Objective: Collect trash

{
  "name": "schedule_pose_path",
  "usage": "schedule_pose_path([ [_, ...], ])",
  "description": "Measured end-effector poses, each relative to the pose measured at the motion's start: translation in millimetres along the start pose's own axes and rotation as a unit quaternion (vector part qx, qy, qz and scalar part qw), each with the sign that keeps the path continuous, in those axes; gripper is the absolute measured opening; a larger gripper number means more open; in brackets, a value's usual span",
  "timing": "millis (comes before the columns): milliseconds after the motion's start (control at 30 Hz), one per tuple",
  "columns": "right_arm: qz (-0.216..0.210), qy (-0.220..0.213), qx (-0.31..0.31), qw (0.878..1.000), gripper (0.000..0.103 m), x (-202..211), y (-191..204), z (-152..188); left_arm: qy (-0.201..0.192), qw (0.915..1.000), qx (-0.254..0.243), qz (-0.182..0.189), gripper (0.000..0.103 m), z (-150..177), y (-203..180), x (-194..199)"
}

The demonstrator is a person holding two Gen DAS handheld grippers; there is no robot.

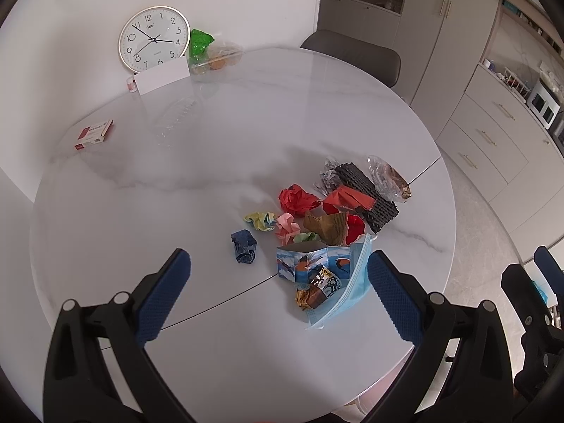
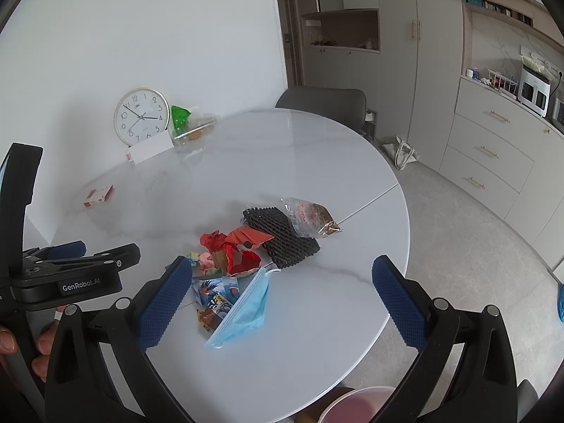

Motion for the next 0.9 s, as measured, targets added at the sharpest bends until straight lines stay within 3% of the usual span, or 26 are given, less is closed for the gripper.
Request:
schedule_pose_path([
  [900, -0.001, 0.005, -0.002, 1.0, 0.101, -5.4, -2.0, -1.8, 0.004, 1.0, 0.0, 0.0, 0.096, -0.6, 1.8, -1.6],
])
Point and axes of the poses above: each gripper's, at about its wrist camera, not at the fingertips, and x roughly against the way its jaws point, y to its left, z to its underside, the point moved 2 cm from there along -x, roughly the way its jaws point, and after that the axes turned 3 degrees about -x, right-handed, at the moved point
